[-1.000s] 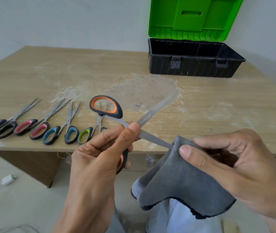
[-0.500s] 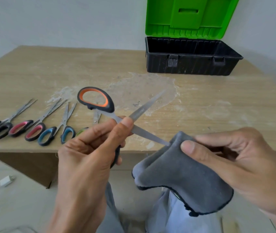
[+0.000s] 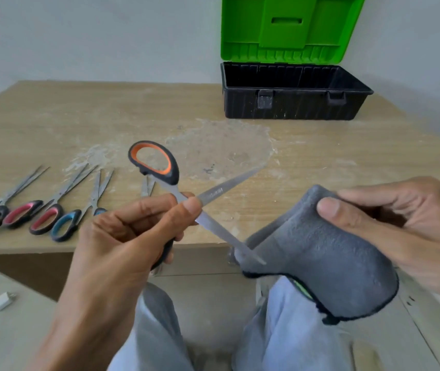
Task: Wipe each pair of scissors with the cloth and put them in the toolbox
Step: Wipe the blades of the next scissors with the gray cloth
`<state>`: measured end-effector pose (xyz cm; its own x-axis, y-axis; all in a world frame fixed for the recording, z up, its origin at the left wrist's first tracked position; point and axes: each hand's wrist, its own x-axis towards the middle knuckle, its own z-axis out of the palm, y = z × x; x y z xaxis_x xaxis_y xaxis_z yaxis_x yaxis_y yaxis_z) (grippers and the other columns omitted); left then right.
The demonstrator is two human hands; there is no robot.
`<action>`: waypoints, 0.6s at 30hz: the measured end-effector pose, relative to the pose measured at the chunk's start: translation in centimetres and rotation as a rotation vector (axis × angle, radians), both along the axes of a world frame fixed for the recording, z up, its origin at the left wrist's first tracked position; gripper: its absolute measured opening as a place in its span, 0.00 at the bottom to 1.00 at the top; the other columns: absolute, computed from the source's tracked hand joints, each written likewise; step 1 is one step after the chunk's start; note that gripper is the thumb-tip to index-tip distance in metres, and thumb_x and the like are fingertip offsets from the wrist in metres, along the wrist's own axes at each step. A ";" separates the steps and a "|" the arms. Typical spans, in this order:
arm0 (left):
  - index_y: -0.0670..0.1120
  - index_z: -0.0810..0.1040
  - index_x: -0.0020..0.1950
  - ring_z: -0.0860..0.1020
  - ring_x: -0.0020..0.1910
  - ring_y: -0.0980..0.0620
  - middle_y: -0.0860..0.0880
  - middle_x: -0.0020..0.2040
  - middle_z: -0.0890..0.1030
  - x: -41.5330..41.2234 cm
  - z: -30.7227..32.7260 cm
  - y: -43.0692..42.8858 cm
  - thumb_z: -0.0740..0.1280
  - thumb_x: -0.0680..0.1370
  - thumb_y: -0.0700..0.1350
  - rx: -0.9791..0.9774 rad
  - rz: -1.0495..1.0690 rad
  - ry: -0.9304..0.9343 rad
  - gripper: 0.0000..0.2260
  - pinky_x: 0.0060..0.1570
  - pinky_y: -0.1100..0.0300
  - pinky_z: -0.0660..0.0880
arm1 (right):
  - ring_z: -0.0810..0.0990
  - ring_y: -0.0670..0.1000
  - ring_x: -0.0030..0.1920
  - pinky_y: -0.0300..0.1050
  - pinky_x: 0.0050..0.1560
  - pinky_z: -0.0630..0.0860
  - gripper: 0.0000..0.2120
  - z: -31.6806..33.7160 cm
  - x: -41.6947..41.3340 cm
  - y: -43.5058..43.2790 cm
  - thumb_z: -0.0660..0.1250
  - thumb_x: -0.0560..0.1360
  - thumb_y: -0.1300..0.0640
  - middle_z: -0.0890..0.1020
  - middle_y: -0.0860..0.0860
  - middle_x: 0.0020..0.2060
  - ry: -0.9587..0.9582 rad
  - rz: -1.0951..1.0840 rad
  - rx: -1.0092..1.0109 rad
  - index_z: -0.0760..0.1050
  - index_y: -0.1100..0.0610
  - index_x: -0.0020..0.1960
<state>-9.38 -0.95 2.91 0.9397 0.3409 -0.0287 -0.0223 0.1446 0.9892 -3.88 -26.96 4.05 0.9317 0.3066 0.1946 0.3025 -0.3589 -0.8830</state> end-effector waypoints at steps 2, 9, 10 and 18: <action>0.42 0.85 0.34 0.66 0.23 0.54 0.48 0.26 0.74 0.0 0.5 0.0 0.76 0.63 0.46 0.074 -0.063 -0.020 0.08 0.23 0.70 0.64 | 0.78 0.81 0.43 0.61 0.41 0.77 0.18 0.0 0.2 -0.6 0.75 0.73 0.37 0.81 0.76 0.45 0.004 0.006 -0.013 0.90 0.52 0.46; 0.44 0.86 0.35 0.68 0.21 0.62 0.53 0.22 0.76 -0.2 1.9 -0.8 0.77 0.63 0.44 0.232 -0.261 -0.027 0.05 0.22 0.72 0.64 | 0.90 0.59 0.45 0.59 0.43 0.85 0.07 0.5 0.4 -0.6 0.76 0.73 0.42 0.90 0.54 0.41 -0.060 0.080 -0.035 0.90 0.42 0.47; 0.45 0.87 0.36 0.68 0.22 0.61 0.53 0.22 0.76 -0.2 1.9 -0.8 0.77 0.63 0.45 0.245 -0.264 -0.025 0.05 0.23 0.72 0.64 | 0.90 0.54 0.43 0.49 0.42 0.84 0.05 0.5 0.4 -0.5 0.76 0.73 0.43 0.90 0.50 0.41 -0.065 0.104 -0.037 0.89 0.41 0.47; 0.52 0.88 0.37 0.69 0.25 0.57 0.50 0.31 0.84 0.2 2.2 -0.6 0.77 0.62 0.50 0.310 -0.278 -0.001 0.06 0.25 0.68 0.67 | 0.87 0.68 0.49 0.67 0.43 0.83 0.12 0.6 0.8 -1.7 0.73 0.73 0.37 0.90 0.58 0.43 -0.027 0.149 -0.075 0.90 0.42 0.49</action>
<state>-9.14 -1.59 5.08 0.9971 0.0669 0.0360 -0.0249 -0.1591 0.9869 -3.09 -28.64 4.64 0.8697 0.4553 0.1903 0.3803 -0.3727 -0.8464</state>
